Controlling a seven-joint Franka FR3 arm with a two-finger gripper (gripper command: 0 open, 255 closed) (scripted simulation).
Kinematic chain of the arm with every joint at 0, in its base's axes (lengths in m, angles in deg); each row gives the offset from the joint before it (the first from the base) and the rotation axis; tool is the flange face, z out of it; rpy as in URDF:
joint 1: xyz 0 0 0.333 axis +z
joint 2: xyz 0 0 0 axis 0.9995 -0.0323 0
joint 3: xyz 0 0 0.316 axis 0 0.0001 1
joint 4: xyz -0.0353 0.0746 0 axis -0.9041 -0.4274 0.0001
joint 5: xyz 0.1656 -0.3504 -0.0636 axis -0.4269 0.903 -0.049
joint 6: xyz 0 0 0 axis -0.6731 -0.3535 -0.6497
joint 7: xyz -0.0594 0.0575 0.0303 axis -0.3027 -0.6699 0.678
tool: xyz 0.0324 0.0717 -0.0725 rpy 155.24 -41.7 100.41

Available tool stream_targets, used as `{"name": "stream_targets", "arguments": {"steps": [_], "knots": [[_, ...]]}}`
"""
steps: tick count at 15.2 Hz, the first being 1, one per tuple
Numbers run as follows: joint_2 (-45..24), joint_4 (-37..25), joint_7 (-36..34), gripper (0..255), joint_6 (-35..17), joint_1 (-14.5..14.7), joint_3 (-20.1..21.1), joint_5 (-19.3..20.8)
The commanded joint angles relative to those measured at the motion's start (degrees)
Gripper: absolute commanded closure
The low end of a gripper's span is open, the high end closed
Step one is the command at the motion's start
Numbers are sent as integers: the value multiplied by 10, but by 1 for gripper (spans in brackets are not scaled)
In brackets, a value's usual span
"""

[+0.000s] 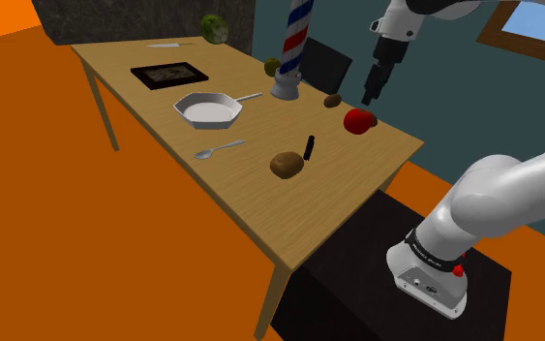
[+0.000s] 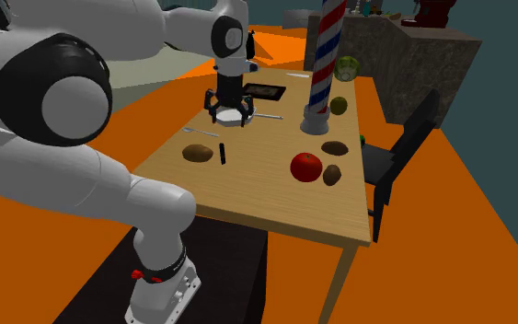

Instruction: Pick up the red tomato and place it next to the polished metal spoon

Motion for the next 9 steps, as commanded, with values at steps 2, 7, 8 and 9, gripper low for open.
{"name": "stream_targets", "arguments": {"steps": [2, 7, 8, 9], "knots": [[-49, -20, 27, 0, -25, -8, -23, 17], [-131, -62, 76, 0, -61, -23, -64, 38], [-149, -72, 86, 0, -67, -25, -71, 41], [-167, -83, 96, 0, -73, -28, -79, 43]]}}
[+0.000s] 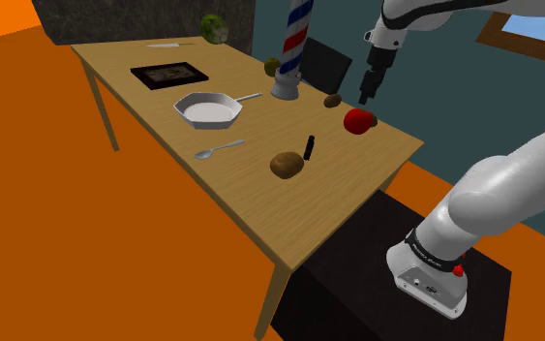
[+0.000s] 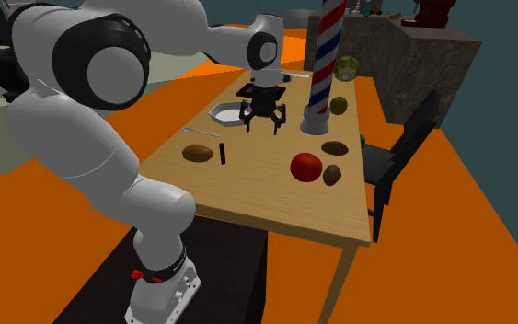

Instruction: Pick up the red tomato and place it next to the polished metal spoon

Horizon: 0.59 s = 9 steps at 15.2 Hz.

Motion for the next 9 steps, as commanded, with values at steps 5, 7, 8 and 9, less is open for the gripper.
{"name": "stream_targets", "arguments": {"steps": [5, 7, 8, 9], "knots": [[-113, -76, 63, 0, -32, -17, -44, 2], [-152, -106, 84, 0, -41, -25, -56, -3], [-172, -122, 94, 0, -44, -29, -61, -6], [-193, -138, 105, 0, -47, -33, -66, -10]]}}
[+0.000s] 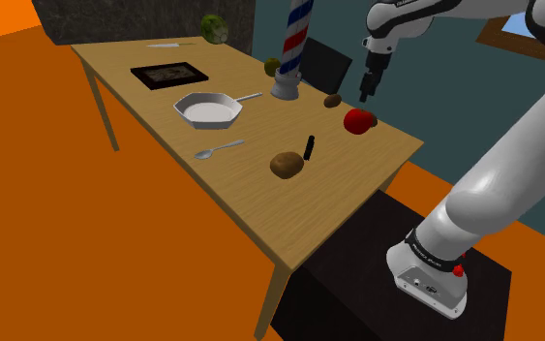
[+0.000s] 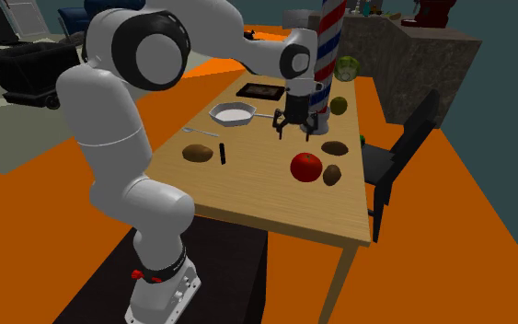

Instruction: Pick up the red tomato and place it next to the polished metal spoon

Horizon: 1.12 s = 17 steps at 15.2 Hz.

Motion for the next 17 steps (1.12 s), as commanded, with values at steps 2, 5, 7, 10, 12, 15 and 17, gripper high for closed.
{"name": "stream_targets", "arguments": {"steps": [2, 5, 7, 10, 12, 15, 17], "knots": [[-63, -51, 32, 0, -9, -14, -14, -13], [-100, -76, 50, 0, -19, -25, -20, -22], [-103, -65, 50, 0, -34, -26, -20, -23], [-109, -48, 52, 0, -56, -28, -20, -26], [-112, -39, 53, 0, -67, -29, -20, -27], [-113, -40, 53, 0, -67, -29, -20, -27], [-113, -40, 53, 0, -67, -29, -20, -27]]}}
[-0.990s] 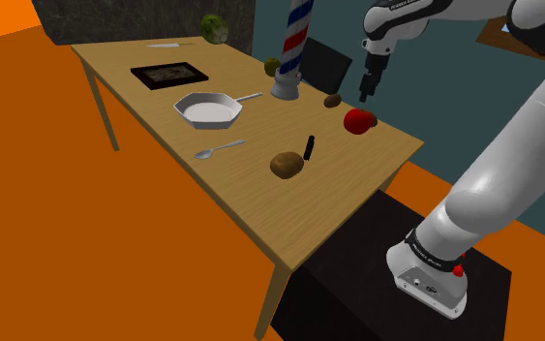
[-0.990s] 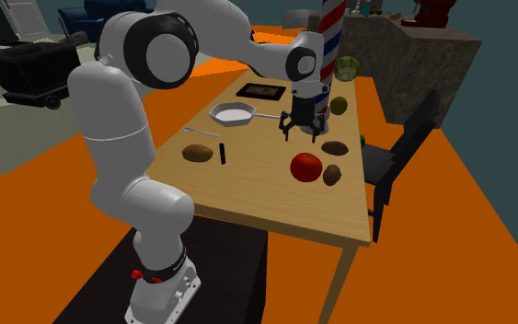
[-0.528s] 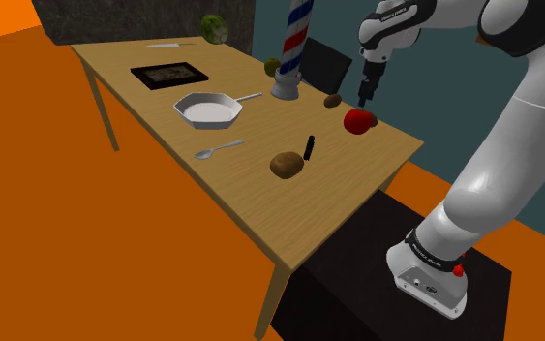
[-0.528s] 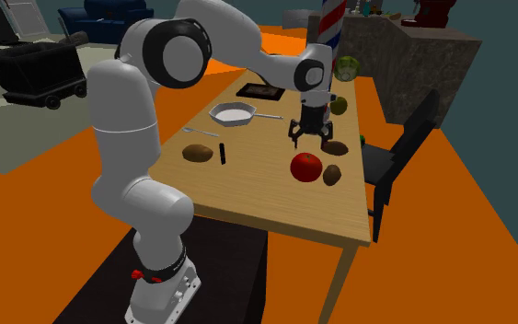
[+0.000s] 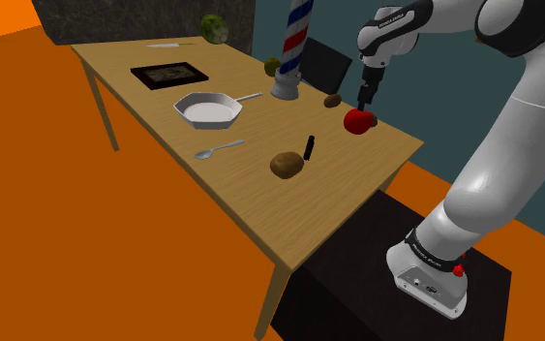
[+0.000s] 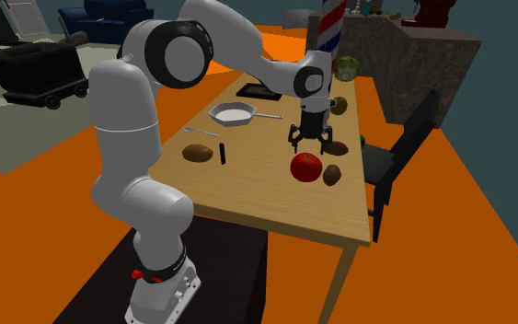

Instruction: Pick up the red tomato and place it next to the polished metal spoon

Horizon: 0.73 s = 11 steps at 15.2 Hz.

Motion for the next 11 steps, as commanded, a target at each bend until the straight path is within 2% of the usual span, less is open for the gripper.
{"name": "stream_targets", "arguments": {"steps": [1, 2, 3, 11], "knots": [[0, 0, 0, 0, 0, 0, 0, 0], [0, 0, 0, 0, 0, 0, 0, 0], [0, 0, 0, 255, 0, 0, 0, 0], [0, 0, 0, 255, 0, 0, 0, 0]]}}
